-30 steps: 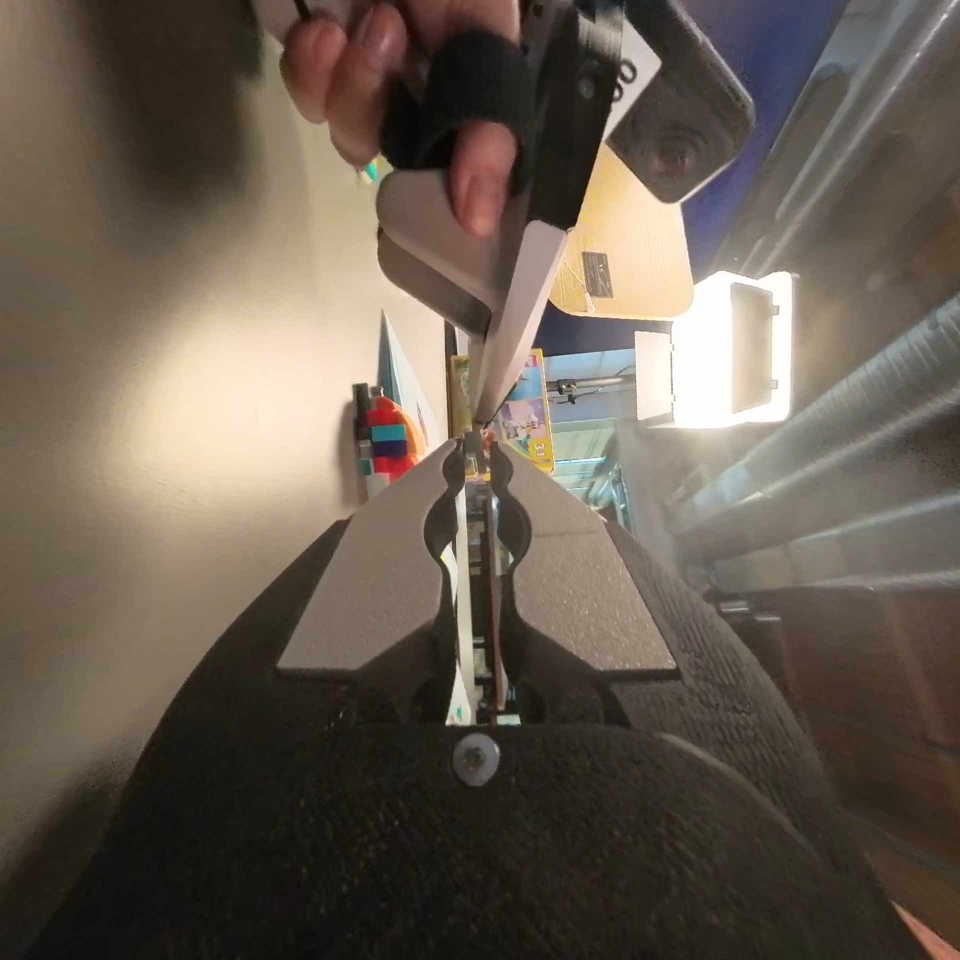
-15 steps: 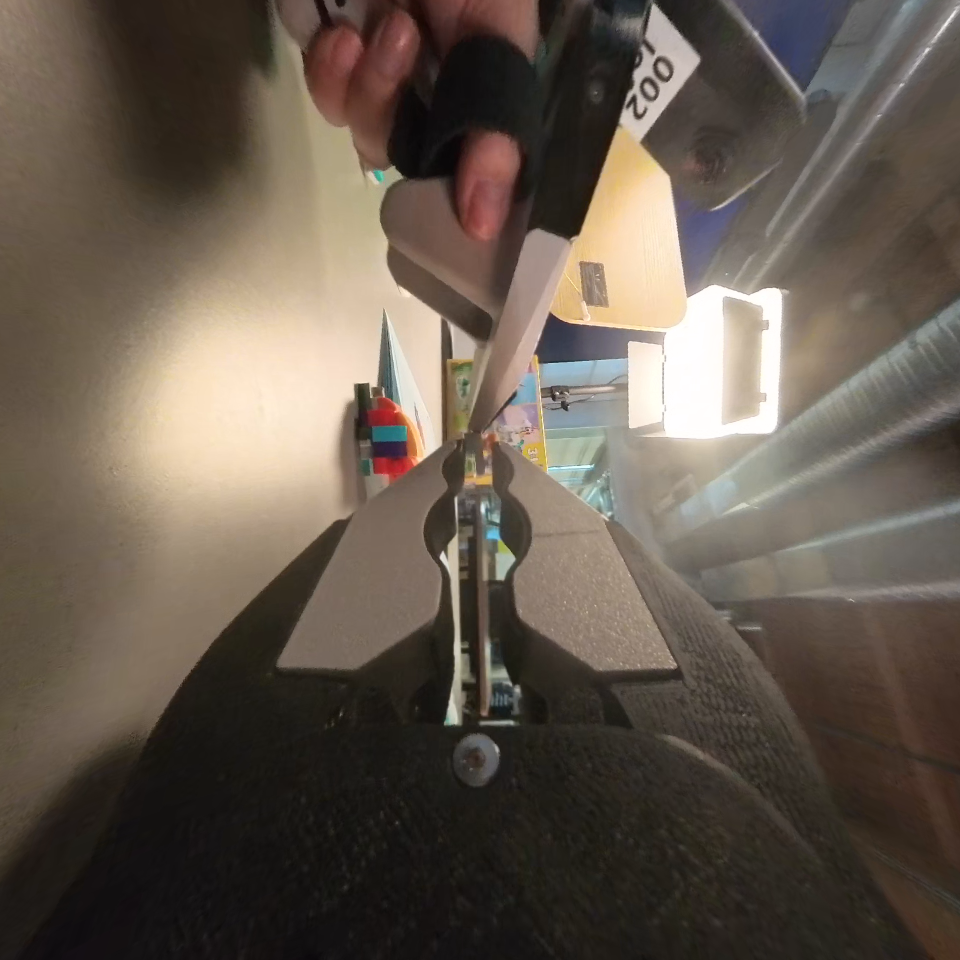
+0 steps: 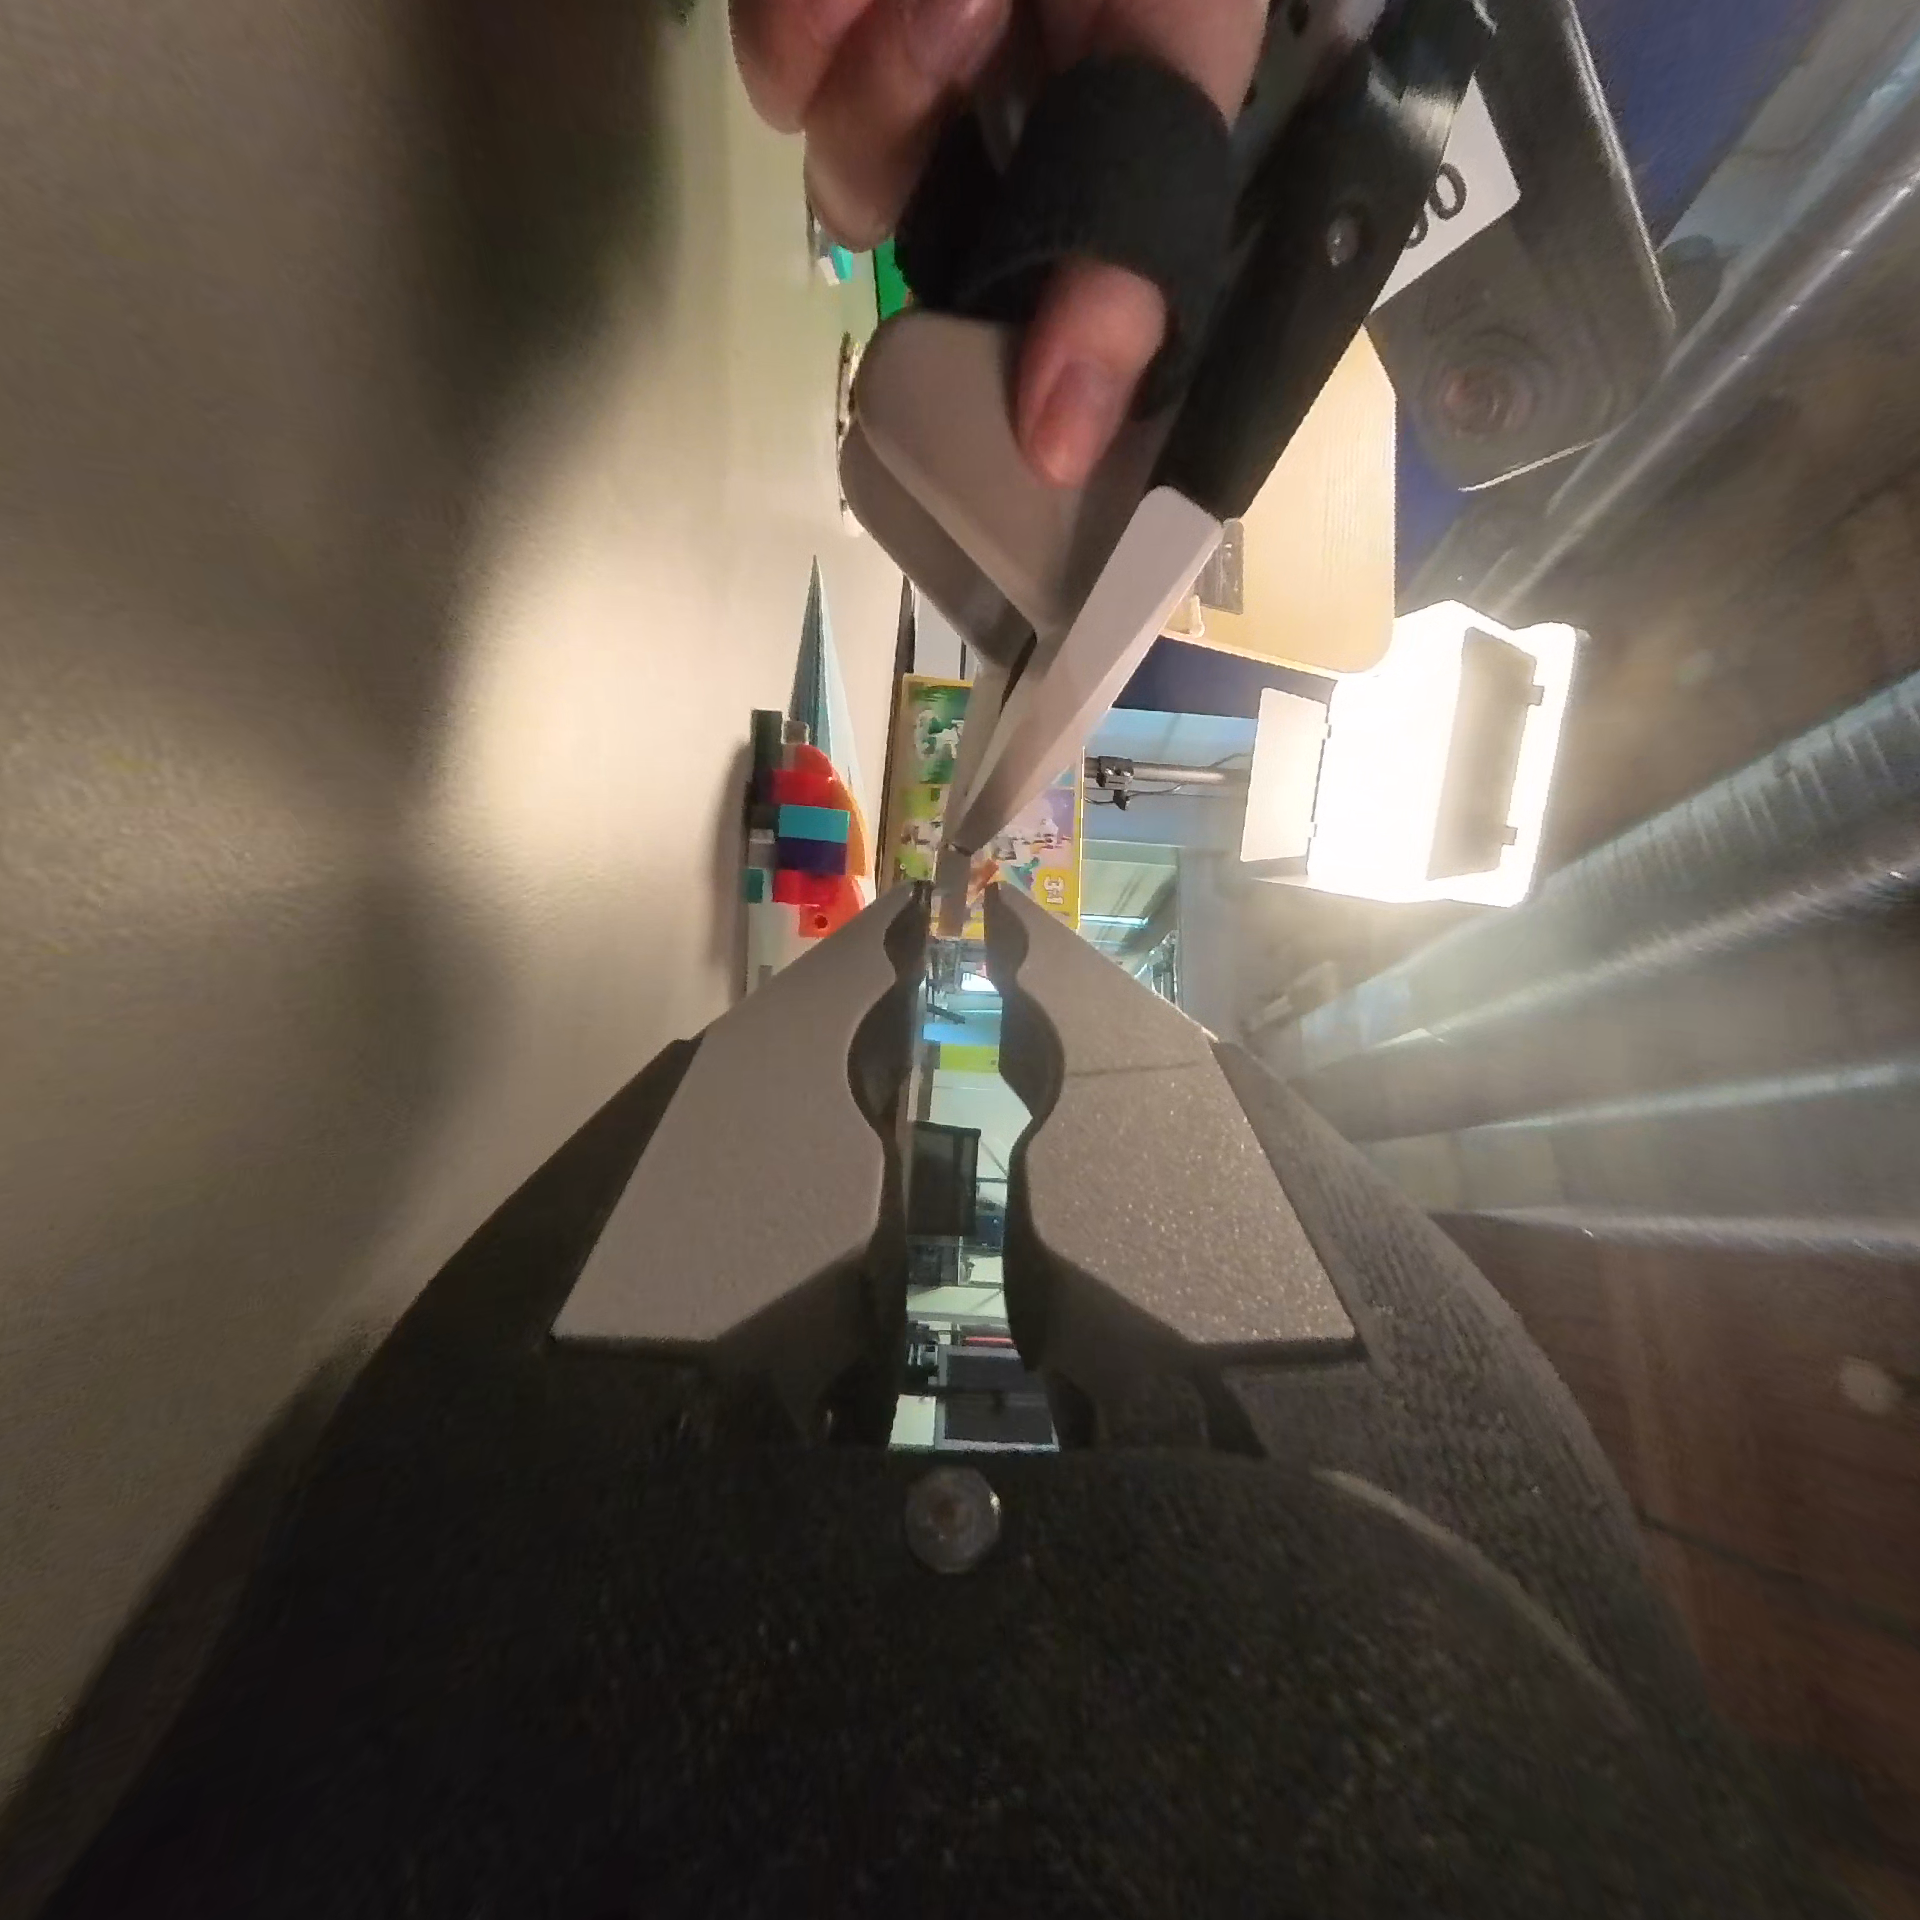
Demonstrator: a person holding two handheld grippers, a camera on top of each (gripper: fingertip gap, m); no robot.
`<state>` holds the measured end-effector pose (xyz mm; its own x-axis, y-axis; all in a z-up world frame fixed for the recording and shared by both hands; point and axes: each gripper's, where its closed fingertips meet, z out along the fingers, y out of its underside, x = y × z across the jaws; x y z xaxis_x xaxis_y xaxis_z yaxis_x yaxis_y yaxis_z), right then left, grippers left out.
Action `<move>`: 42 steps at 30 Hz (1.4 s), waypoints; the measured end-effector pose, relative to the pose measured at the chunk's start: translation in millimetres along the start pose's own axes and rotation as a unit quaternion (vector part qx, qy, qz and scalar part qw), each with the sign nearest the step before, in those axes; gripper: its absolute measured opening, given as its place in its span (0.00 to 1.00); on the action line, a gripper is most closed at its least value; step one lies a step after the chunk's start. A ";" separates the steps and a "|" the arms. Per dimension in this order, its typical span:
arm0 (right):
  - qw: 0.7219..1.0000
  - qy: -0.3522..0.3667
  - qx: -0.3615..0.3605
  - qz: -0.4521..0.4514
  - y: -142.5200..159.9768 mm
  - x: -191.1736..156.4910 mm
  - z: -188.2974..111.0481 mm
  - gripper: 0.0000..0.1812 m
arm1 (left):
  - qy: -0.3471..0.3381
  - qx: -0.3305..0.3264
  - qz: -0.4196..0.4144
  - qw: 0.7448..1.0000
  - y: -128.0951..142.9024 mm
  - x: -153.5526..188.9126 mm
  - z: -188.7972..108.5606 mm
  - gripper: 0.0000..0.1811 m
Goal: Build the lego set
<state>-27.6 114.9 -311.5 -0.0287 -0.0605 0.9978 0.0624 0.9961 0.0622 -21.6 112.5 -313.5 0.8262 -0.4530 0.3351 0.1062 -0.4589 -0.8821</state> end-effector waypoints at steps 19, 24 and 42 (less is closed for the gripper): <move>0.997 -0.041 0.019 0.070 -6.4 -6.9 1.2 0.14 | -0.002 -0.017 0.052 0.998 3.7 5.2 2.3 0.03; 0.992 -0.048 0.022 0.113 -5.6 -5.1 -0.6 0.06 | -0.002 -0.021 0.051 0.998 5.2 4.3 2.4 0.03; 1.000 -0.010 0.023 -0.005 -9.9 -0.1 -3.6 0.04 | 0.035 -0.018 -0.003 0.999 5.3 8.9 -0.1 0.03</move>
<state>-24.7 104.7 -312.1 -0.0491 -0.0692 0.9964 0.0155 0.9974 0.0700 -13.7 106.0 -315.2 0.7849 -0.5012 0.3643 0.0908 -0.4885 -0.8678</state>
